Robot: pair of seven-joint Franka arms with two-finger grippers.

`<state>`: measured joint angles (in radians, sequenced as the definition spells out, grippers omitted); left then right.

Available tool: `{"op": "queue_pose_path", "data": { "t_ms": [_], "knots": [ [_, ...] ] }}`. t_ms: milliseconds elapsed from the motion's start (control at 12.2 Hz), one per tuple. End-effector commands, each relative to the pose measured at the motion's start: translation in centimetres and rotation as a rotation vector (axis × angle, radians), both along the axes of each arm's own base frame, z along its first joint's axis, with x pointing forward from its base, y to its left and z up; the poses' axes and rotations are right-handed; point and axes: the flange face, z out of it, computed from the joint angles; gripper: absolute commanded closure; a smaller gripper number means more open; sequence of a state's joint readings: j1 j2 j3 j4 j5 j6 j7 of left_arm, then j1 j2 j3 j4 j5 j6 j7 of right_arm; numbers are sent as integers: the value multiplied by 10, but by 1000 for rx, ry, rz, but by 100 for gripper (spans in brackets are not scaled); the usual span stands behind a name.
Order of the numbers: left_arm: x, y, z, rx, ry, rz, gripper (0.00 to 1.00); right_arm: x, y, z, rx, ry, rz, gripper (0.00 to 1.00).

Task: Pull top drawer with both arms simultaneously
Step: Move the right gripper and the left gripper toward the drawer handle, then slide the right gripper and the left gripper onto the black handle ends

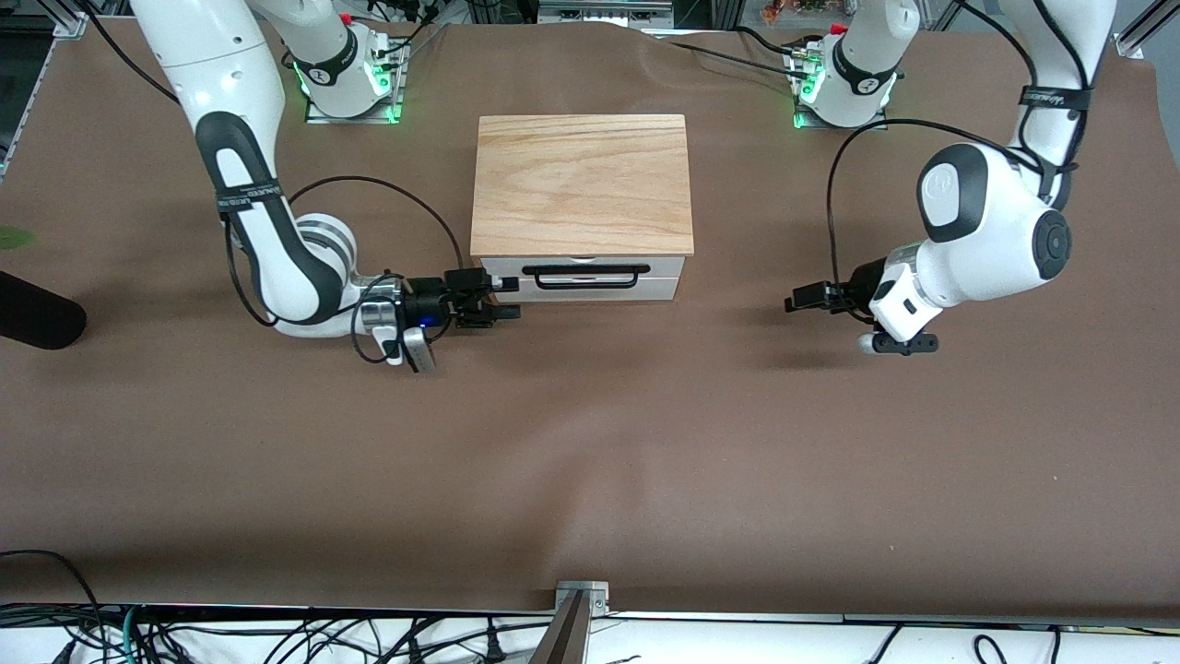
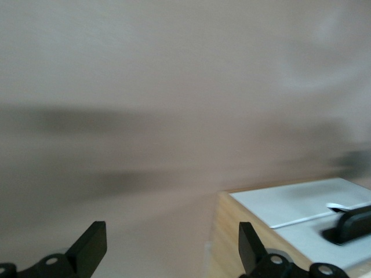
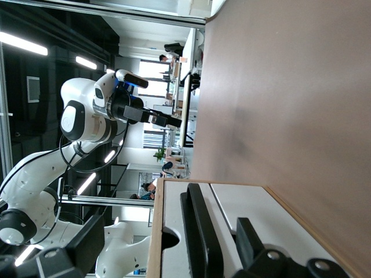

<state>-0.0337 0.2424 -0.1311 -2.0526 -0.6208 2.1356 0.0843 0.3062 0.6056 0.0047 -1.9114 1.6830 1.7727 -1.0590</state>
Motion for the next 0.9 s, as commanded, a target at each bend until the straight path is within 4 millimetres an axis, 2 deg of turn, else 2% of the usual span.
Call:
{"op": "queue_pose_path", "data": {
  "t_ms": [0, 164, 329, 493, 739, 821],
  "knots": [
    [2, -10, -27, -196, -19, 32, 0, -10, 20, -11, 35, -24, -17, 0],
    [-3, -37, -42, -327, -63, -4, 0, -15, 27, -22, 48, -38, -19, 0],
    [-6, -58, -54, -453, -70, 48, 0, -16, 28, -25, 50, -46, -21, 0],
    [-12, -79, -66, -534, -183, -52, 0, -14, 28, -25, 48, -49, -26, 3],
    [-22, -108, -88, -704, -220, -19, 0, -18, 30, -28, 45, -48, -9, 5],
    [-29, -125, -99, -756, -223, -6, 0, -22, 32, -36, 41, -35, -3, 5]
  ]
}}
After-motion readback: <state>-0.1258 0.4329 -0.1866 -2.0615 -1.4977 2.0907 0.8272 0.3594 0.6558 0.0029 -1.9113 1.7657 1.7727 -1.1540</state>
